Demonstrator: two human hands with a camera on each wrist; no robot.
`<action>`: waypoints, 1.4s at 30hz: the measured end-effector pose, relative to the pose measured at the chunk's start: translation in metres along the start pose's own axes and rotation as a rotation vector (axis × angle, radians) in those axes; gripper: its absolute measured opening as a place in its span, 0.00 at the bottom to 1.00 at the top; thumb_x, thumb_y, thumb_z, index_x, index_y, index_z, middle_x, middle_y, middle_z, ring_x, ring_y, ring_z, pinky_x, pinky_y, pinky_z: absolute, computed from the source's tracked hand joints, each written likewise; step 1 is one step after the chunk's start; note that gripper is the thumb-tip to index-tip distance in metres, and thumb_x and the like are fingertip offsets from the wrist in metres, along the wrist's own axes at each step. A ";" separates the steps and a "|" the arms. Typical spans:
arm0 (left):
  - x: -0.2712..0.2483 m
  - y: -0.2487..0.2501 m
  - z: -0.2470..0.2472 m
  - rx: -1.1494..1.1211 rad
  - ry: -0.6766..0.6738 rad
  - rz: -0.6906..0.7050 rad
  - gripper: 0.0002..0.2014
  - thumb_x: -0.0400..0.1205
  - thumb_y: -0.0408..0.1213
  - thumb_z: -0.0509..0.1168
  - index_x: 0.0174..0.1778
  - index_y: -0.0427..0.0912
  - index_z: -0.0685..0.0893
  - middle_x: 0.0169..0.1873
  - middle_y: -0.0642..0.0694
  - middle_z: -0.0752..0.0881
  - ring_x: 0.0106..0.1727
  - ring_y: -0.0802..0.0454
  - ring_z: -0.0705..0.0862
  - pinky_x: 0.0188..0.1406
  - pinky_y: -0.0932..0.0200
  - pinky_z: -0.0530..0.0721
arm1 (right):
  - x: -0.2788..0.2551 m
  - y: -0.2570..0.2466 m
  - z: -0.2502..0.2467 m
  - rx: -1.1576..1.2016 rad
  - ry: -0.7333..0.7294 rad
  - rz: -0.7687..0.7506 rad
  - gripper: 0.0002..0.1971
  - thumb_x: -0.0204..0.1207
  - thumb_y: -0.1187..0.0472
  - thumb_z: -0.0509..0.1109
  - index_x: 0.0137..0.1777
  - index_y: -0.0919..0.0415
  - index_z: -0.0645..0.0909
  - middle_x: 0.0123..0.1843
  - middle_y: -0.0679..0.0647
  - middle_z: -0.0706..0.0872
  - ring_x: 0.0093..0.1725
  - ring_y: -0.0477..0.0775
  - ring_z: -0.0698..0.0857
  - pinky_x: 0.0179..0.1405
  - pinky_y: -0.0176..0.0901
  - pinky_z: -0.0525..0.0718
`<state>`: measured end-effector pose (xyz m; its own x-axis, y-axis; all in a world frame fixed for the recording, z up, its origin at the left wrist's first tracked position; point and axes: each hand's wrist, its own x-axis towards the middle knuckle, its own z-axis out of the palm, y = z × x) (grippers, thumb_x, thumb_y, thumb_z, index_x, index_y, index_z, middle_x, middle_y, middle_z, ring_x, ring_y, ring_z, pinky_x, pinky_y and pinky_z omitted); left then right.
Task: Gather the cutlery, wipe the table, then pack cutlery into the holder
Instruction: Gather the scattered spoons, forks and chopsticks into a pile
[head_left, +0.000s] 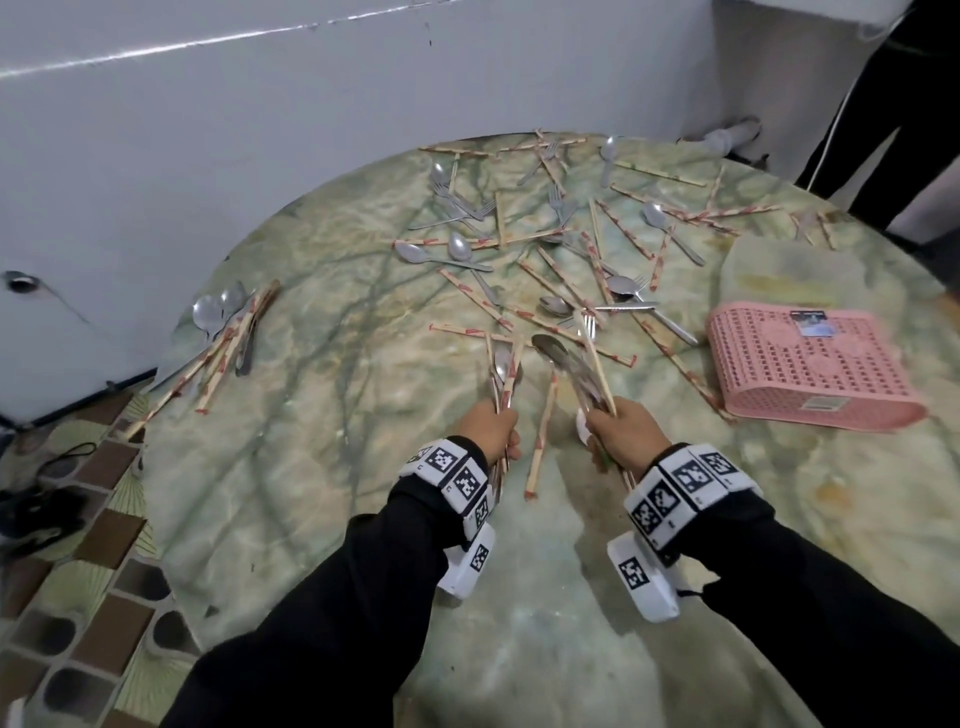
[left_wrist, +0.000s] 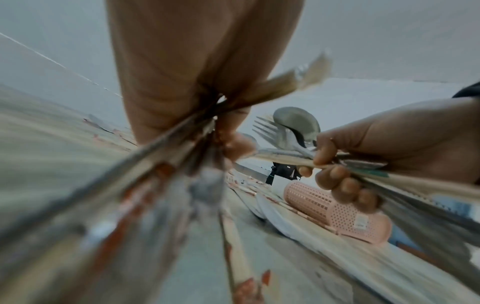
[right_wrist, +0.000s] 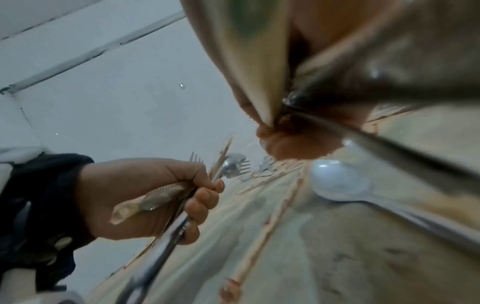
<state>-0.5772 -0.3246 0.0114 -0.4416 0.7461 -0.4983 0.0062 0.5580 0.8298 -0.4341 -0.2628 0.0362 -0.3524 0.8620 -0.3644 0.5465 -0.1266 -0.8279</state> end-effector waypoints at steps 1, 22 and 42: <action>0.002 0.002 0.007 0.035 0.024 0.023 0.05 0.84 0.32 0.54 0.45 0.38 0.73 0.27 0.43 0.75 0.24 0.47 0.74 0.30 0.57 0.76 | 0.000 0.006 -0.007 -0.005 0.006 0.000 0.09 0.78 0.66 0.61 0.36 0.66 0.75 0.28 0.61 0.76 0.24 0.56 0.73 0.26 0.41 0.73; -0.009 -0.004 0.064 0.573 0.303 -0.109 0.15 0.76 0.33 0.69 0.56 0.30 0.80 0.55 0.33 0.85 0.56 0.37 0.84 0.50 0.54 0.82 | 0.001 0.059 -0.027 -0.595 -0.176 0.094 0.17 0.76 0.55 0.68 0.57 0.68 0.77 0.58 0.65 0.84 0.56 0.65 0.84 0.46 0.44 0.78; -0.032 -0.003 0.064 0.453 0.324 -0.140 0.11 0.77 0.37 0.67 0.50 0.33 0.83 0.42 0.39 0.83 0.42 0.42 0.83 0.38 0.59 0.79 | 0.004 0.057 -0.035 -0.601 -0.231 0.061 0.15 0.71 0.53 0.72 0.41 0.65 0.74 0.40 0.58 0.78 0.39 0.59 0.77 0.27 0.41 0.69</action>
<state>-0.5059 -0.3272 0.0089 -0.7176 0.5446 -0.4341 0.2804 0.7965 0.5357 -0.3781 -0.2498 0.0027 -0.4250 0.7256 -0.5412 0.8771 0.1823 -0.4443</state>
